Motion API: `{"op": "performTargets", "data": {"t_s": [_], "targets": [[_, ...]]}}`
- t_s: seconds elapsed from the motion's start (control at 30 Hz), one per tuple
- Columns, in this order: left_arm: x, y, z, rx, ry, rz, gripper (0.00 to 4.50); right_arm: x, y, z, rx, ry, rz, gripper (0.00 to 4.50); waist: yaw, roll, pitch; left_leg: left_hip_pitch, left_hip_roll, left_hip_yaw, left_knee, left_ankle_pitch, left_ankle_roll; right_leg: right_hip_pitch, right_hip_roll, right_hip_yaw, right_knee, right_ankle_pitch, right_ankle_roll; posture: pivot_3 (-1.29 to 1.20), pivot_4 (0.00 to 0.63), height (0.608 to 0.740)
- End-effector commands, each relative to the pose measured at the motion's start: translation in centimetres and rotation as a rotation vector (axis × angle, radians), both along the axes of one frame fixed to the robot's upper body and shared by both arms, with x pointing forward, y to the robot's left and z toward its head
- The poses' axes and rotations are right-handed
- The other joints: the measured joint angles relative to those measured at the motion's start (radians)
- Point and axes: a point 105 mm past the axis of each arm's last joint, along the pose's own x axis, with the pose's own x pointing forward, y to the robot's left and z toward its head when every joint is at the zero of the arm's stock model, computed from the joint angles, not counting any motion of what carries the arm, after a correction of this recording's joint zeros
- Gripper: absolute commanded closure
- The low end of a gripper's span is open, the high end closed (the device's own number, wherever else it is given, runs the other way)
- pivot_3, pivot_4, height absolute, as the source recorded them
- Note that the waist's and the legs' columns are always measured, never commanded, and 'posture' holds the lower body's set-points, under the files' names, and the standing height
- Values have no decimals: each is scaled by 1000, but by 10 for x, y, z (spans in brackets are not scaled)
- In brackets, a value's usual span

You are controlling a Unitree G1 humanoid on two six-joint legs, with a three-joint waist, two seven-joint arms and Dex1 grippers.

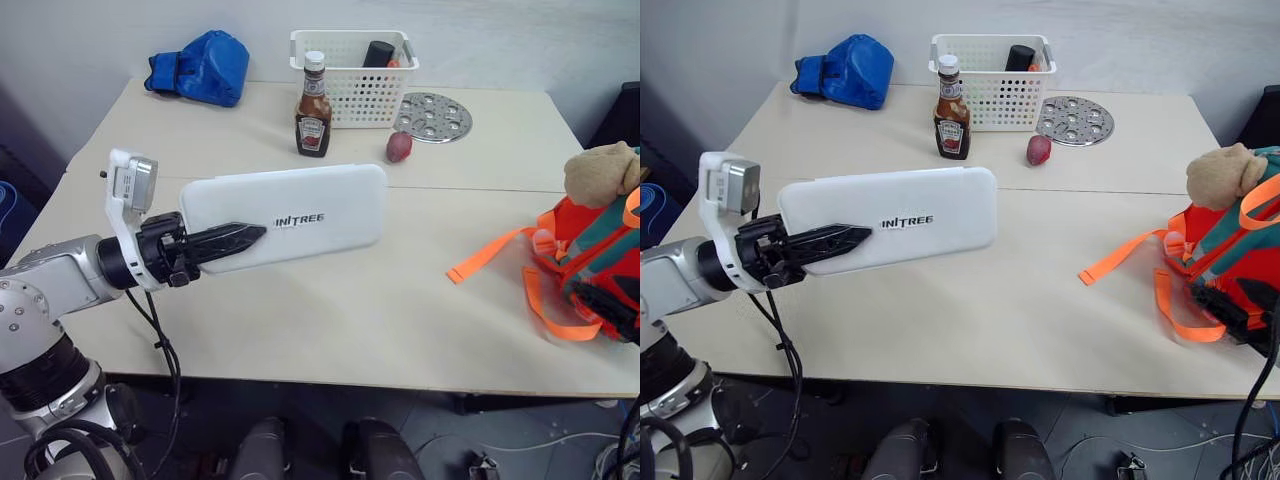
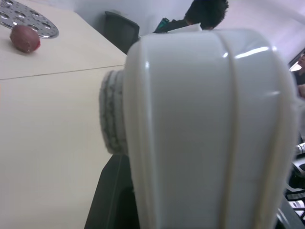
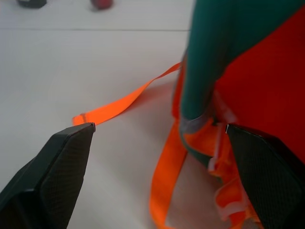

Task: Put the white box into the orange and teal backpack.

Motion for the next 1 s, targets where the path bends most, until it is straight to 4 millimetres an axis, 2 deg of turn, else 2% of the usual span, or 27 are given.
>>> {"op": "performTargets", "data": {"t_s": [0.03,0.2,0.37,0.47,0.73,0.83,0.9,1.0], "targets": [[-7,-4,13,-24,-86,-19,3184,18,-10,15,-9,-73,-68,19,0,0,0,0,0,0,0,0,0,0,0,0,0,0,0,0,150,740],[-5,-10,14,-33,-93,-32,3184,56,3,8,53,-118,-67,19,1,0,0,1,0,0,0,1,-2,0,1,1,2,0,0,0,150,740],[-5,-14,16,-25,-99,-45,3184,87,-3,10,67,-193,-167,19,1,0,0,1,0,0,-1,1,-2,-1,1,1,2,0,0,0,150,740],[-6,-15,18,-14,-110,-52,3184,98,-7,13,114,-244,-212,611,1,0,0,1,0,0,0,1,-2,-1,1,1,2,0,0,0,150,740],[-4,-9,12,33,-100,-21,3184,99,25,15,85,-276,-6,3411,-2,0,0,1,1,0,-1,2,-3,-1,2,1,2,0,0,0,150,740],[0,-5,10,44,-99,8,3184,97,47,21,67,-291,138,4429,-8,0,0,1,2,1,-1,2,-3,-1,3,1,2,0,0,0,150,740],[1,-2,9,56,-99,17,3184,94,65,25,67,-294,259,4496,-12,0,0,1,2,1,-1,2,-3,-1,3,2,2,0,0,0,150,740],[5,6,9,87,-110,45,3184,82,109,34,85,-281,552,4496,-23,1,0,1,2,0,-2,2,-3,-1,3,1,2,0,0,0,150,740]]}}
